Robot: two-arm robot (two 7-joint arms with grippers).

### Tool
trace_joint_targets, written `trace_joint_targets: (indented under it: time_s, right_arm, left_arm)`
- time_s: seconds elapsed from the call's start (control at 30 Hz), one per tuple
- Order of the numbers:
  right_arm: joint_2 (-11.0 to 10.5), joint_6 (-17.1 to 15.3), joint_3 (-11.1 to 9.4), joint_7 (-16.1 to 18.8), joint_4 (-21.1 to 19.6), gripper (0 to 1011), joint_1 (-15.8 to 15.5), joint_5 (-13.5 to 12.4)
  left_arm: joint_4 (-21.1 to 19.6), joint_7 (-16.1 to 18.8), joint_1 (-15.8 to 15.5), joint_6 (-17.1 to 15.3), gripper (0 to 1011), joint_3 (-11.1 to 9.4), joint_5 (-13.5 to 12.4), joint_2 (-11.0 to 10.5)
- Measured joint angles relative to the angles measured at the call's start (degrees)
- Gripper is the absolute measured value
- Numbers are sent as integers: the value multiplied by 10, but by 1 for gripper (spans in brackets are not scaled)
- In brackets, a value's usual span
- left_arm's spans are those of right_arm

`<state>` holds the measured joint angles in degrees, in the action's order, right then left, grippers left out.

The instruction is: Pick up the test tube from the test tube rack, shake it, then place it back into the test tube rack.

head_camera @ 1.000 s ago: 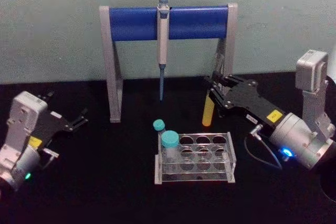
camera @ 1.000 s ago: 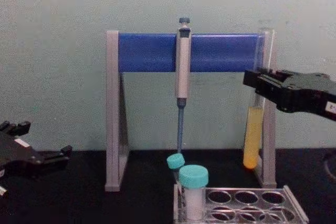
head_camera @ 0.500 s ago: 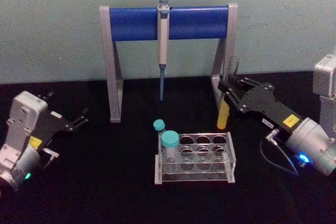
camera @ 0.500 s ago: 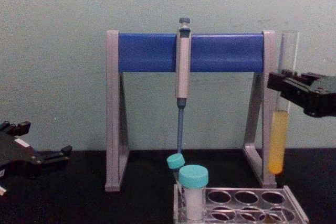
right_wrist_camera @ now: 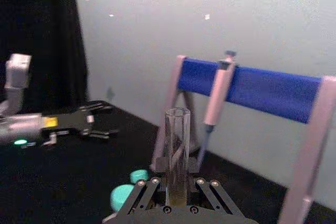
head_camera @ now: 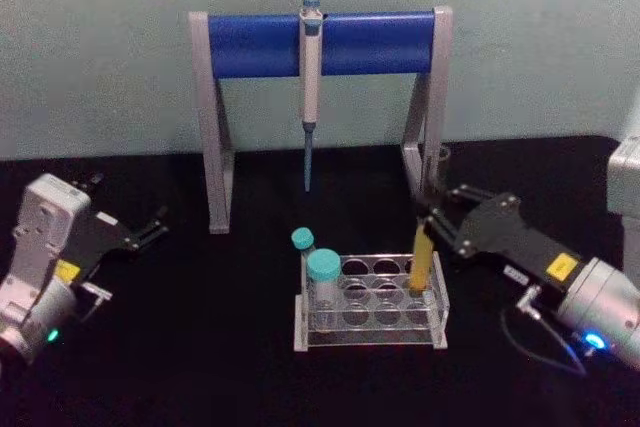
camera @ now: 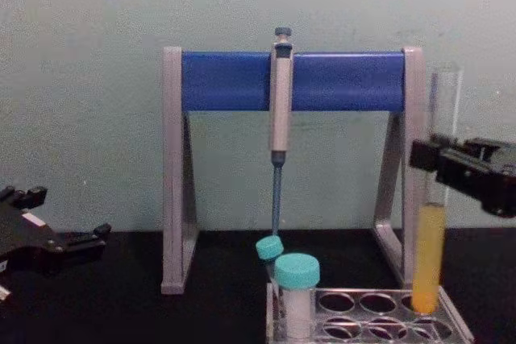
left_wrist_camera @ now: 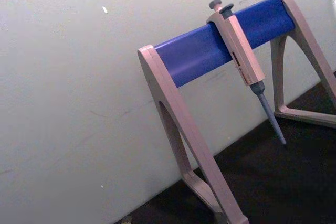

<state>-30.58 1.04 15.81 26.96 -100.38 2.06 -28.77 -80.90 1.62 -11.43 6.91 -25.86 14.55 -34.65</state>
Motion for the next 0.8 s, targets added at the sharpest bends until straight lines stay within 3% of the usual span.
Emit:
trace_joint_targets:
  time_s: [0.23,0.5,0.8]
  right_arm:
    - [1,-8,24,19,3,222,13,-14]
    - [28,3,52,23,43,222,56,-20]
    - [59,27,58,-4,88,222,90,-3]
  left_arm:
    - [0,0,0,0,1010,0,0,0]
    - [0,0,0,0,1010,0,0,0]
    - [0,0,0,0,1010,0,0,0]
